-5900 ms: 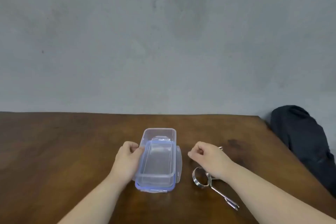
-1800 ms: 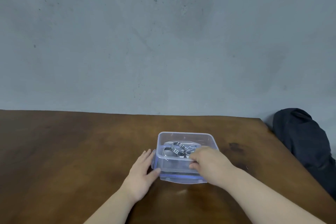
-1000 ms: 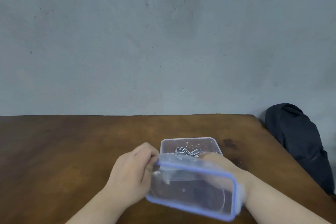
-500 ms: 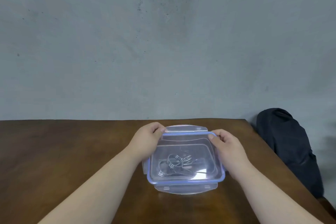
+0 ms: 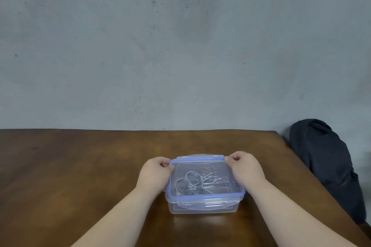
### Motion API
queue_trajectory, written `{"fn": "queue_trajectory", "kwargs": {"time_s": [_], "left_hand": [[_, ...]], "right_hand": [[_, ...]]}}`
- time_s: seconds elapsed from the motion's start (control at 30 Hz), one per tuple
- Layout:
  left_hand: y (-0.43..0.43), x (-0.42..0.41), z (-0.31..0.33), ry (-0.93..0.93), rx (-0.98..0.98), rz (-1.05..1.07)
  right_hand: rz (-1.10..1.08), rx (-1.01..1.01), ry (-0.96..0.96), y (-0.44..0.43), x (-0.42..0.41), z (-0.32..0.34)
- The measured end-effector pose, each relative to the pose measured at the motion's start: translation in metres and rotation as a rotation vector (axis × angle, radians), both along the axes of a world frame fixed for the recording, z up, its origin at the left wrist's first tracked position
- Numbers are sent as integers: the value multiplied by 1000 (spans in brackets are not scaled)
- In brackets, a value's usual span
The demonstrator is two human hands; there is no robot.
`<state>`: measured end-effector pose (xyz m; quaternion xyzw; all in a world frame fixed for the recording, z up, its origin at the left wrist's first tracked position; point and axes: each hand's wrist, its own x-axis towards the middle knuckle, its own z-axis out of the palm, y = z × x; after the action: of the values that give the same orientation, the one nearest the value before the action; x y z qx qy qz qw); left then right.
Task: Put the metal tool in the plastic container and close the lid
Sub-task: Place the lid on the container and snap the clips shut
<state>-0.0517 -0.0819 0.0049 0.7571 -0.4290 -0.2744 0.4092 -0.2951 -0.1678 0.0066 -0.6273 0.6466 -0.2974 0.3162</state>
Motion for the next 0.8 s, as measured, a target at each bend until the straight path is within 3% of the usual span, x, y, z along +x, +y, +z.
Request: {"fn": "queue_trajectory", "kwargs": {"time_s": [0.23, 0.6, 0.8], "left_hand": [[-2, 1, 3, -92, 47, 5], [10, 0, 8, 12, 61, 23], [10, 1, 8, -12, 74, 21]], "right_hand": [[-10, 45, 19, -5, 2, -2], [-12, 34, 136, 10, 7, 0], [-42, 39, 79, 14, 7, -4]]}}
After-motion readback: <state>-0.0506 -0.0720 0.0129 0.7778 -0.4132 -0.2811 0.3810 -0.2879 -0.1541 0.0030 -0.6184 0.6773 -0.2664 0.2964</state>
